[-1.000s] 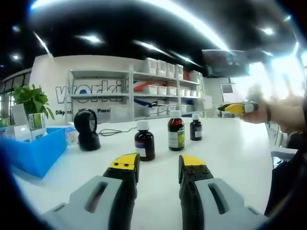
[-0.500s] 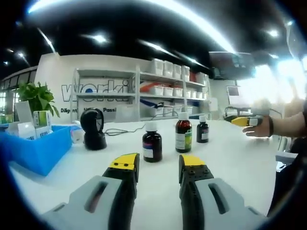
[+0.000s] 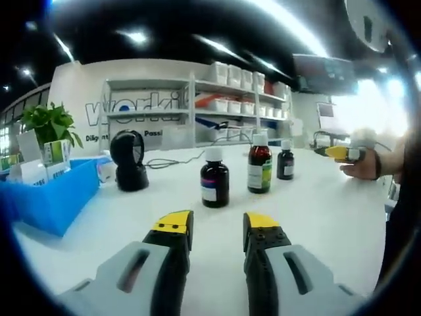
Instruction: Rotate the medicine bottle to make it face forward pick up the medicine bottle inspect the drug traceability code place the medicine on the table
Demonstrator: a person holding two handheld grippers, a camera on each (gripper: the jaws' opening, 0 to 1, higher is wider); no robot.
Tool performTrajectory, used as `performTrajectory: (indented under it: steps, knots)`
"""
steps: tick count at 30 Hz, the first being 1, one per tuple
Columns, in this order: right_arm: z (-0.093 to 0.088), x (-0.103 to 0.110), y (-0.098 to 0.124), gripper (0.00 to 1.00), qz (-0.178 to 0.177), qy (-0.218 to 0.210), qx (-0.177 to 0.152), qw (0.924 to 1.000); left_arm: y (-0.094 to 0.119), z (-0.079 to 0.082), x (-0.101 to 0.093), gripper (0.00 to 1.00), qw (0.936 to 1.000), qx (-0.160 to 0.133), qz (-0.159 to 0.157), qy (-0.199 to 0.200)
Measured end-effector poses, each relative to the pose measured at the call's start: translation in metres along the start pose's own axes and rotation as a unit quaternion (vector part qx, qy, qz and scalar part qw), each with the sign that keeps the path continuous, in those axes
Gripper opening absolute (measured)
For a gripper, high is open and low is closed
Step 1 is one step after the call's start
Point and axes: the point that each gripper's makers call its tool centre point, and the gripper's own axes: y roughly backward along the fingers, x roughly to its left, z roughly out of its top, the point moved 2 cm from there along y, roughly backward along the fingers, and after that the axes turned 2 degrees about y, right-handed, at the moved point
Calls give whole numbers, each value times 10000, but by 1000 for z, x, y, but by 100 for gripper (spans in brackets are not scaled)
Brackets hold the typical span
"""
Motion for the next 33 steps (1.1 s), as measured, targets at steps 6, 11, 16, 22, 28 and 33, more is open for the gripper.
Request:
performTrajectory:
  steps: [6,11,16,22,28,33]
  knots:
    - [8,8,0,40,90,294,-211,9993,11,12,4,23,9991,-370,213,38]
    - [-5,12,-2,39,87,526,161,9984,7,10,12,24,9989,-290,313,187]
    - [1,21,-1,40,251,665,-16,9975,9,10,9,25,9991,-338,197,137]
    - [9,16,3,39,208,599,-273,9976,9,10,7,26,9991,-366,198,-10]
    - [7,13,4,36,126,642,-269,9975,10,10,14,26,9984,-399,404,63]
    - [4,12,2,35,221,485,-238,9983,11,6,8,26,9984,-319,410,-218]
